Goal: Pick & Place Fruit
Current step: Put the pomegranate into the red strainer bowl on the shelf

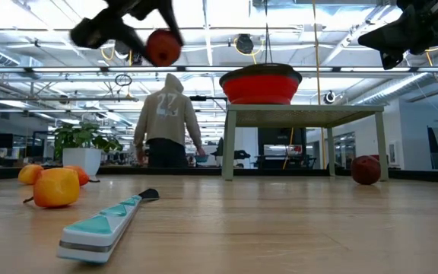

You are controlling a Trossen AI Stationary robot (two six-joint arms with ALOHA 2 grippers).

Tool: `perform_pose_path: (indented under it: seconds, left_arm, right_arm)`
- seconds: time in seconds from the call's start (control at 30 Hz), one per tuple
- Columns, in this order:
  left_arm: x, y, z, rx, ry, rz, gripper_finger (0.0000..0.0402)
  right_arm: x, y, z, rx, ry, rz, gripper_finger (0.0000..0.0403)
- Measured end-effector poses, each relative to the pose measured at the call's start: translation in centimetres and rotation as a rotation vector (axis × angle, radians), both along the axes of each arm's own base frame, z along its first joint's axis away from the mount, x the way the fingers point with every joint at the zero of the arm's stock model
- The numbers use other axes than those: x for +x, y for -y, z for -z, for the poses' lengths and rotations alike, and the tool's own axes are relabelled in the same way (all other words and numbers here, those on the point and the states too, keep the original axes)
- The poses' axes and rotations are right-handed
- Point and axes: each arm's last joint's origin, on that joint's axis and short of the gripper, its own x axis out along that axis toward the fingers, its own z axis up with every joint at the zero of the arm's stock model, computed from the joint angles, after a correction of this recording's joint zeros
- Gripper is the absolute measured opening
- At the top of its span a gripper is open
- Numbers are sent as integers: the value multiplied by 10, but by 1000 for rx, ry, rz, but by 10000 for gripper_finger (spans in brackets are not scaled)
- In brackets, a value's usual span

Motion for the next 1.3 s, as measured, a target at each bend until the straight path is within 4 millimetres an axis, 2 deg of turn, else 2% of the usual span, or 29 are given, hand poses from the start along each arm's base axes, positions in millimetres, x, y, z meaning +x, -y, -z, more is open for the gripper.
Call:
perform_pose_path:
  seconds: [0.13, 0.3, 0.57, 0.8, 1.1, 1.3]
  left_arm:
    - [11, -6, -7, 13, 76, 141, 193]
    - [21, -13, -16, 116, 176, 257, 202]
    - [31, -15, -26, 229, 315, 405, 185]
    - [34, -12, -6, 247, 524, 485, 197]
    - [18, -15, 30, 214, 819, 422, 187]
    - [6, -18, 34, 249, 969, 397, 199]
  right_arm:
    - [0, 0, 0, 0, 0, 0, 0]
    - [0, 0, 0, 1, 0, 0, 0]
    - [0, 0, 0, 3, 0, 0, 0]
    - [0, 0, 0, 3, 0, 0, 0]
    - [0, 0, 0, 3, 0, 0, 0]
    - [0, 0, 0, 3, 0, 0, 0]
